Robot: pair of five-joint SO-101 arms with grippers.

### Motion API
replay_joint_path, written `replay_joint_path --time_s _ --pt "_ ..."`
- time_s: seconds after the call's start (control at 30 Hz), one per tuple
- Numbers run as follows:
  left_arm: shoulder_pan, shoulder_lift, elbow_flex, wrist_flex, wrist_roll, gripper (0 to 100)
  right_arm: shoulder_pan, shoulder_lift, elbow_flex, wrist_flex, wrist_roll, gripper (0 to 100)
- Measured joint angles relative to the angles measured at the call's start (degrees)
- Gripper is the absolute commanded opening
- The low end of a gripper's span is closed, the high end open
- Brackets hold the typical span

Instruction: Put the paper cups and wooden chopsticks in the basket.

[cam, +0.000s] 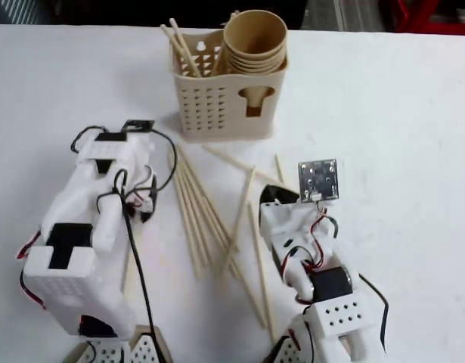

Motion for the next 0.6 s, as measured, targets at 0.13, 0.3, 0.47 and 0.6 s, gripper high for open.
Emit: replay_joint_path --time_s 0.13,0.3,0.47,0.6 --pt "1.0 0.2 -0.1 -0.1 0.1 2 0.0 0.0 0.0 0.0 0.0 1.8" --pt "1.8 0.3 -0.4 0.0 0.1 2 0.0 0.0 0.0 0.0 0.0 1.8" --pt "2.1 -0.2 -0.4 0.0 0.1 2 0.0 0.0 0.0 0.0 0.0 1.8" --pt "2.1 -4.0 -0.4 1.1 -1.3 2 0.0 0.0 0.0 0.0 0.0 1.8"
